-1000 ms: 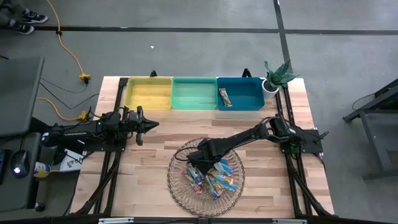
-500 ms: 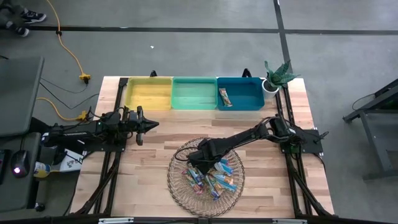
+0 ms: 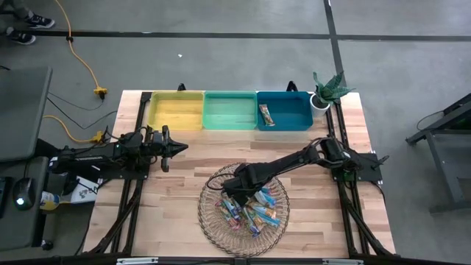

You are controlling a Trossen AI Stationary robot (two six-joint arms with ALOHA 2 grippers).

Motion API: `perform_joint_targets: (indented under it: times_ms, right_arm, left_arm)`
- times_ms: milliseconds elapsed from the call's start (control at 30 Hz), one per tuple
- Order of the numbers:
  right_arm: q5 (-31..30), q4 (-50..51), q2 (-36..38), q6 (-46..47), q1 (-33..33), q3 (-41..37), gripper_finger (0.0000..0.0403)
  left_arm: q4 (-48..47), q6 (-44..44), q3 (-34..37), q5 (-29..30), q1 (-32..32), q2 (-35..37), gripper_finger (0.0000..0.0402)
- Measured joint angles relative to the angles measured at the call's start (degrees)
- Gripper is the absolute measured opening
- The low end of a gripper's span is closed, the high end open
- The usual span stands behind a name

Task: Pick and place Granola Bars by type
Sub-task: Put the orange granola bar into the blue bin

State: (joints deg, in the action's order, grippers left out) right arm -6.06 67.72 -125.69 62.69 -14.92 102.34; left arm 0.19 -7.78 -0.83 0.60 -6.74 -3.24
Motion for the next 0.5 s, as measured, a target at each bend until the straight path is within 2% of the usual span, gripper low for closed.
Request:
perform_joint_targets:
  times_ms: [267, 500]
  right_arm:
    - [-0.03, 0.39, 1.61, -0.28, 0.00, 0.03, 0.0112]
    - [-3.03, 0.12, 5.50, 0.28, 0.02, 0.05, 0.0111]
  left_arm:
    - [0.02, 0.00, 0.00, -0.02, 0.00, -0.01, 0.0000]
    - [0.02, -0.01, 0.01, 0.00, 0.00, -0.01, 0.0000]
